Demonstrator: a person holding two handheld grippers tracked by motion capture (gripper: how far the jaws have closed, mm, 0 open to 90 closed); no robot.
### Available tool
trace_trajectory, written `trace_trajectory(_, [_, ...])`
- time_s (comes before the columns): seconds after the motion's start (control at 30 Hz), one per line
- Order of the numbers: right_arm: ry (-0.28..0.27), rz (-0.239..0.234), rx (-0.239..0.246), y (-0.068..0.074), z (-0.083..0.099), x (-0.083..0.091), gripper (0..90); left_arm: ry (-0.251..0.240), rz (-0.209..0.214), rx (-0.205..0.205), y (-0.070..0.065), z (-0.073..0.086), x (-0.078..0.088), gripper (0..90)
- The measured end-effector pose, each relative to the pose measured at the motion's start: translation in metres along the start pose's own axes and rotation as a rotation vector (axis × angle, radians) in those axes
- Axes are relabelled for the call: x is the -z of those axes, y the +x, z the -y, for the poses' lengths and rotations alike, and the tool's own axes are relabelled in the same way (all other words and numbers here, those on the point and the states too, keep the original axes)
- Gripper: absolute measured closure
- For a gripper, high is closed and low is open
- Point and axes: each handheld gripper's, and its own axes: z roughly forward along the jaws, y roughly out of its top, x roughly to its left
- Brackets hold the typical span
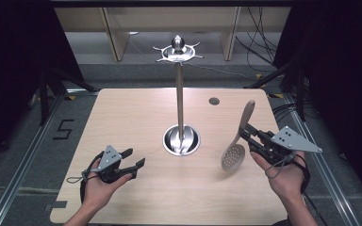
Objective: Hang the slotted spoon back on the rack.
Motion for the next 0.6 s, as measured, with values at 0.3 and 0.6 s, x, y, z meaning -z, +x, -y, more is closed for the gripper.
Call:
trace_trajectory(0.3, [0.024, -0.024, 0.000, 0.014, -0.003, -0.008, 74.3, -0.077, 0.035, -0.009, -0.012, -0.031, 0.001, 38.0])
trace_trajectory(0.6, [0.051, -0.006, -0.032, 0.036, -0.008, -0.017, 74.2, -0.154, 0.113, -0.057, -0.040, -0.078, -0.004, 40.4])
